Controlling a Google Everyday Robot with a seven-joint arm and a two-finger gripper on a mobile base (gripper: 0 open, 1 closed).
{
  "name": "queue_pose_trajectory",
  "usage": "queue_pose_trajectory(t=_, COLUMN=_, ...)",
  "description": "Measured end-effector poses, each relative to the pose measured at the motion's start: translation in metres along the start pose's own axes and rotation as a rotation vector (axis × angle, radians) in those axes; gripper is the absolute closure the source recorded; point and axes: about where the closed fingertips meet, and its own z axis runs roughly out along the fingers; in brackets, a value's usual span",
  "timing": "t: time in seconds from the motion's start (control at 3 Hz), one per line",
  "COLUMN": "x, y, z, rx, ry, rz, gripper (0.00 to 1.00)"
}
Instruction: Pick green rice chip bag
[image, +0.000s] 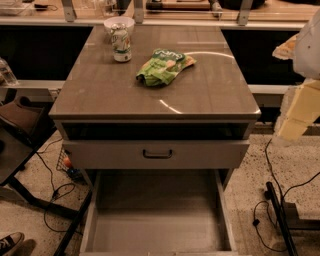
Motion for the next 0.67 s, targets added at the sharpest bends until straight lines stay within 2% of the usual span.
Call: queue_pose_trajectory(t=0.67, x=-0.0061, y=-0.0093, z=-0.005, rx=0.027, ry=0.0, rz=-0.018, gripper=0.0)
